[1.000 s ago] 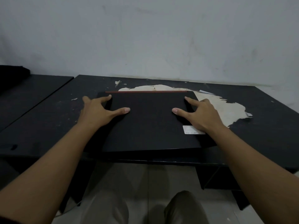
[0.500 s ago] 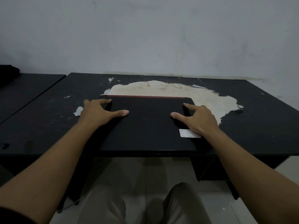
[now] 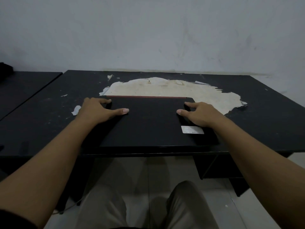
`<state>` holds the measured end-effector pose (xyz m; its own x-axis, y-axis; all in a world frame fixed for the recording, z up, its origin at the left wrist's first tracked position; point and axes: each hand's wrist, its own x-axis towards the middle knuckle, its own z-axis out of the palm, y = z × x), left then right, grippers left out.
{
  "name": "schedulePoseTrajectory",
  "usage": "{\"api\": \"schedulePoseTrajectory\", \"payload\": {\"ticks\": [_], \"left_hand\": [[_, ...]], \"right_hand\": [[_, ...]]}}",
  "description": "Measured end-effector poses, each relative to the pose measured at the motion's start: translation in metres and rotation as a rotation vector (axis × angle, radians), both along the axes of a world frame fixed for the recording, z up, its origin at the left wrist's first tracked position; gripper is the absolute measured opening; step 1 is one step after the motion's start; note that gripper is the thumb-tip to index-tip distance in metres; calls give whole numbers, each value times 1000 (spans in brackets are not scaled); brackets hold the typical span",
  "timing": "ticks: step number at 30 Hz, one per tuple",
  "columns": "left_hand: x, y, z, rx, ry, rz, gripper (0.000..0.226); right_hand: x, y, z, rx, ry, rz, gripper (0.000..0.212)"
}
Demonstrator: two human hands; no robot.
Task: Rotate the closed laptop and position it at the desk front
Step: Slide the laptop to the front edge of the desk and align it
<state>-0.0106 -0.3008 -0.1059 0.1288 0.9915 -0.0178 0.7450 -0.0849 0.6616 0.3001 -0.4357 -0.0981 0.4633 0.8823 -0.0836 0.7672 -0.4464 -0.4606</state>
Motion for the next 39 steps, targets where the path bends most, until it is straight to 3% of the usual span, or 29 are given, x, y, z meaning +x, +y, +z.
{"api": "schedulePoseTrajectory", "payload": {"ticks": [16,23,31,39], "left_hand": [[0,2,-4,-6,-43,12,118],[0,2,-5,-23,-70,8,125],[-1,2,-7,-20,-86,29,128],[1,-3,-7,3,-91,54,124]], "right_hand": [[-24,3,-10,-84,4,-156,72],[-35,3,-21,-83,-91,-249,72],[-34,4,-17,-98,-217,-231,66],[-28,3,-32,-5,-210,-198,64]]}}
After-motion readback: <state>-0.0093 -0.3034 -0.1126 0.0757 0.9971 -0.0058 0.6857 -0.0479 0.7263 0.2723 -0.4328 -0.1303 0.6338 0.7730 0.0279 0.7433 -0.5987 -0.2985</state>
